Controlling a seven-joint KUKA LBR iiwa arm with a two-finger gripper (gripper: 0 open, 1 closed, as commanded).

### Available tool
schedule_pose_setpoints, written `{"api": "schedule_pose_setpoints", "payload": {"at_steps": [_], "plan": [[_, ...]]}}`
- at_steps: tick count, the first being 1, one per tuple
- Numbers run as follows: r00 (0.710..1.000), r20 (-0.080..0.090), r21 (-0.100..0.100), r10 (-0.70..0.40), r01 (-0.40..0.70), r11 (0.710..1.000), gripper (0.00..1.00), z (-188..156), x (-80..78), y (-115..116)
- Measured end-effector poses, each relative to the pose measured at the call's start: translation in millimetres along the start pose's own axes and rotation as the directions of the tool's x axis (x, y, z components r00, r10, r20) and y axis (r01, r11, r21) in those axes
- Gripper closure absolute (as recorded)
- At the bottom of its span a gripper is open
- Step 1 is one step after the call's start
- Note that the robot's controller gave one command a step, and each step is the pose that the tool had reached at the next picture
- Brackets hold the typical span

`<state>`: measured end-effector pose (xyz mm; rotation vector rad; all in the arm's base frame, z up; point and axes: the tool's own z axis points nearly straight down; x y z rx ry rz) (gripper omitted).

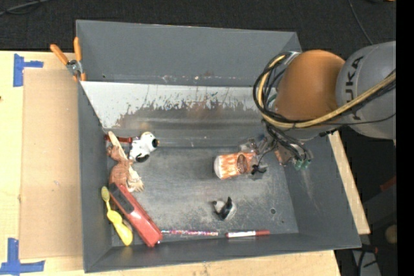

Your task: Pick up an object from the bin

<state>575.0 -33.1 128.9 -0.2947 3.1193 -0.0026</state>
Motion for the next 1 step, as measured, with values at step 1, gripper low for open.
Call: {"api": "schedule_pose_setpoints", "payload": {"at_steps": [1], "plan": [[1.000,-0.002,-0.001,-0.013,0.013,1.000,1.00,-83.5,-6.0,6.7]]}}
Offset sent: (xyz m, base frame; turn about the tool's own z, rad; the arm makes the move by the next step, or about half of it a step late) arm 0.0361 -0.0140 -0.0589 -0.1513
